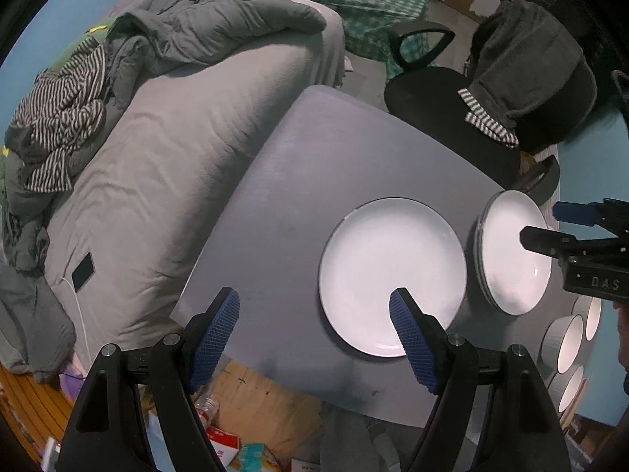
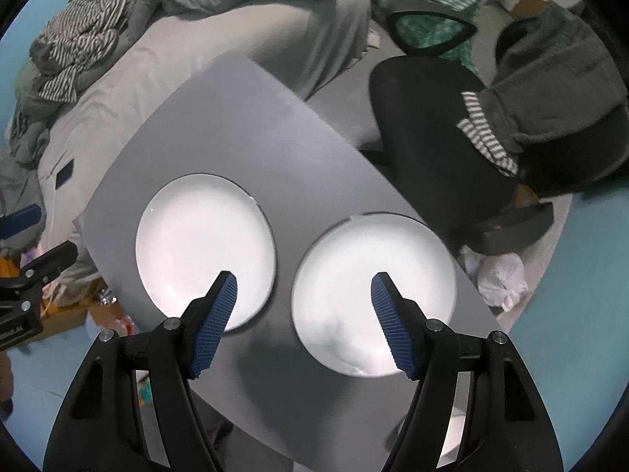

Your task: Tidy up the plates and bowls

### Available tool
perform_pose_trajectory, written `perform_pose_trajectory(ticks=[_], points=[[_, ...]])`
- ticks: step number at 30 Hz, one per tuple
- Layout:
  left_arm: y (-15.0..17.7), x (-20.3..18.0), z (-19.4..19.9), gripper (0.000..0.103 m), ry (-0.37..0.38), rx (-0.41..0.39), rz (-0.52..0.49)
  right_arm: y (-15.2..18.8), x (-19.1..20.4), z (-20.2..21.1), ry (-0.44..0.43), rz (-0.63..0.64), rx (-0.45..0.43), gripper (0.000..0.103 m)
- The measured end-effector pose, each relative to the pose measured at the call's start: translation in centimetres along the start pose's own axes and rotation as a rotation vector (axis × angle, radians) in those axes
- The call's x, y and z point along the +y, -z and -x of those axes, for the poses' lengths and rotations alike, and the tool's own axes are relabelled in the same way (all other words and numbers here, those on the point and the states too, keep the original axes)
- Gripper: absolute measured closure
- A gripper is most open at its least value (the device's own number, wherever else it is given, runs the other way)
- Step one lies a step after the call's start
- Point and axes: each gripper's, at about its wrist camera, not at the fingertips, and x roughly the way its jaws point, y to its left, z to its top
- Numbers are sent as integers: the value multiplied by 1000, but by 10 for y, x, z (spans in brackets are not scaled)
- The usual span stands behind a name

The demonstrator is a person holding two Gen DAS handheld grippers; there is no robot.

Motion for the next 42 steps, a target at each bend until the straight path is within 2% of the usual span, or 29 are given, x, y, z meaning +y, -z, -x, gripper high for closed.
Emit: perform_pose_trajectory(ticks=[9, 17, 23, 29, 42], points=[[2, 32, -37, 23, 29, 66, 69, -21, 26, -38, -51, 52, 34, 33], [-1, 42, -62, 23, 36, 91, 103, -35, 30, -73, -67, 77, 51, 33], [-1, 41, -86, 23, 18, 115, 110, -38, 29, -97, -106, 39, 84, 33], [6, 29, -108, 23, 42, 163, 119, -39, 26, -111, -153, -12, 112, 33], [3, 24, -122, 23, 86, 192, 138, -31, 27, -125, -198, -35, 136, 33]])
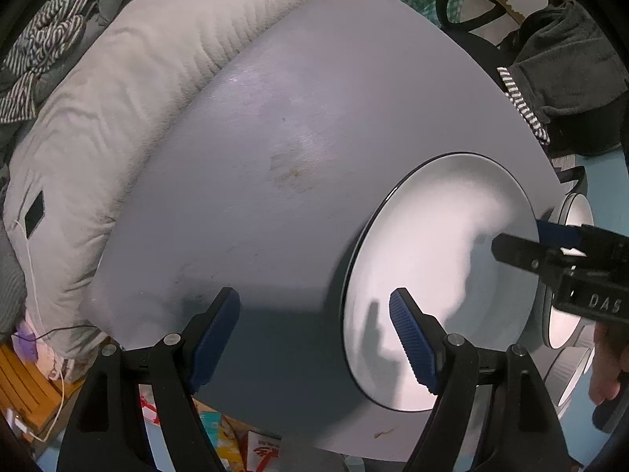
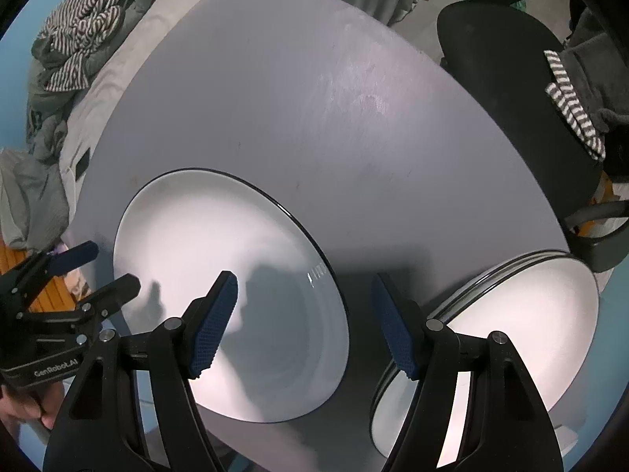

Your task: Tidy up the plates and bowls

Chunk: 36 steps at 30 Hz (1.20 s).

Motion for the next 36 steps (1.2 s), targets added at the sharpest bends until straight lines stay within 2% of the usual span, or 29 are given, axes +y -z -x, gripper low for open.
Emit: perform_pose_trajectory(ticks=[6, 8, 11, 15, 20, 21, 23, 25, 30, 36], points=[[3, 0, -5, 23, 7, 24, 4, 5, 0, -6, -10, 12, 21, 33], [4, -2, -8, 27, 8, 34, 9, 7, 1, -6, -10, 17, 27, 34], [6, -4, -12, 34, 18, 54, 13, 8, 3, -8, -32, 21, 42, 44], [10, -9, -13, 36, 20, 66, -3, 10, 3, -9, -4, 36, 47, 52], [11, -14, -8, 53, 11, 52, -14, 9, -2, -9, 25, 40, 58, 66], [11, -14, -7, 58, 26, 53, -10, 8, -2, -10, 27, 37, 60, 69], [11, -12, -5, 72, 77, 68, 3, 8, -4, -10, 25, 32, 62, 71], [12, -12, -4, 79, 96, 73, 8, 8, -4, -10, 31, 42, 63, 77], [21, -20, 3, 79, 65, 54, -25, 10, -9, -11, 13, 33, 74, 80], [32, -18, 10, 79, 69, 51, -12, 15, -15, -10, -30, 5, 84, 84]])
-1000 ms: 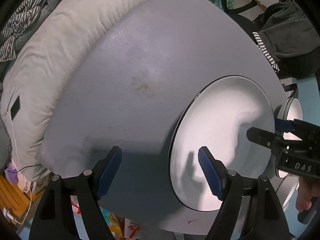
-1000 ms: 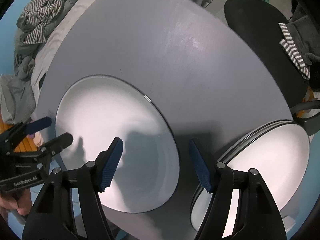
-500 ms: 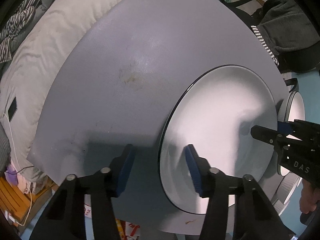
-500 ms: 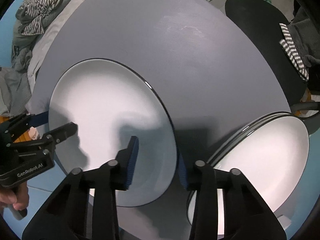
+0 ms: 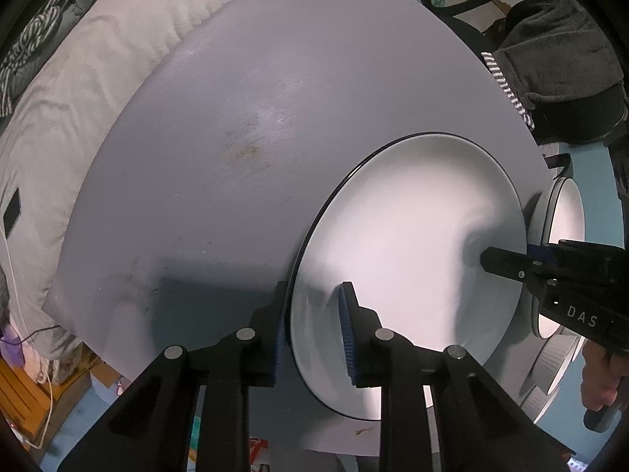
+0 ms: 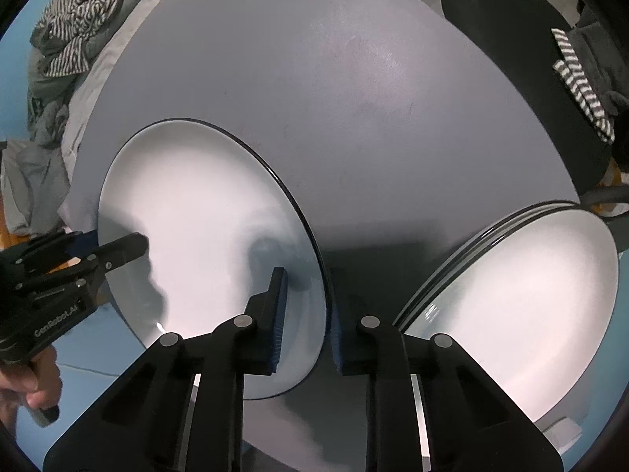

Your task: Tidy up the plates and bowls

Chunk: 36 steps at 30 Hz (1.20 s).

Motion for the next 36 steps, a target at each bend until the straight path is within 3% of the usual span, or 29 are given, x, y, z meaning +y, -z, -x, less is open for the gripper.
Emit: perform_pose_trajectory(ticks=[8, 23, 36], points=[[6, -11, 1, 80, -3, -11, 8, 3, 9, -2, -1, -10, -3, 84], [3, -30, 16, 81, -10, -16, -13, 15, -10, 17, -9, -49, -6, 85], [-1, -72, 31, 81, -22, -29, -112, 24, -28, 43, -10, -102, -38, 85]])
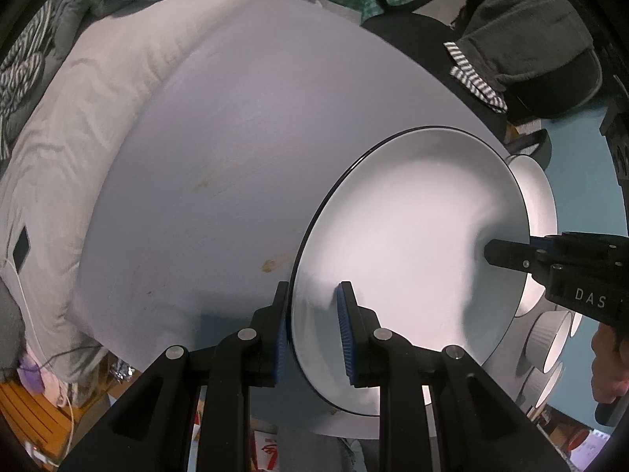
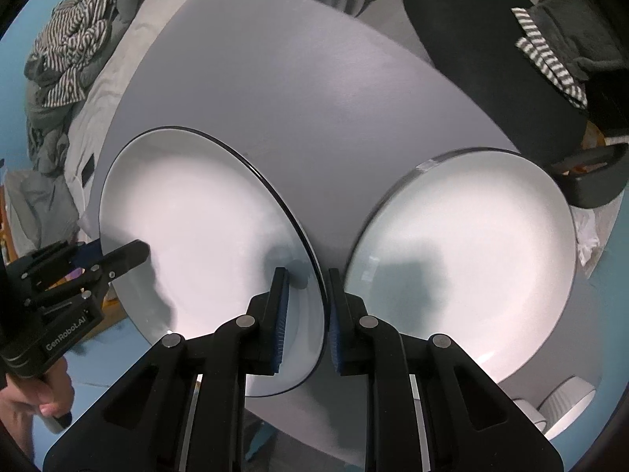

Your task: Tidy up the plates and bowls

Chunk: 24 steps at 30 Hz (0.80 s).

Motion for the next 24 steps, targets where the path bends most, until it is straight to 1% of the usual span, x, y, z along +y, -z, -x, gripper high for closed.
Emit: perform_pose_trajectory(ticks=[7, 12, 24], points=[[-9, -27, 0, 81, 0, -5, -48, 8, -18, 14, -4, -36, -21, 85], [-15, -48, -2, 81, -5, -7, -84, 14, -39, 26, -8, -67, -36, 85], [-34, -112, -14, 81, -18, 2, -175, 34, -101, 47, -19, -162, -66, 84]])
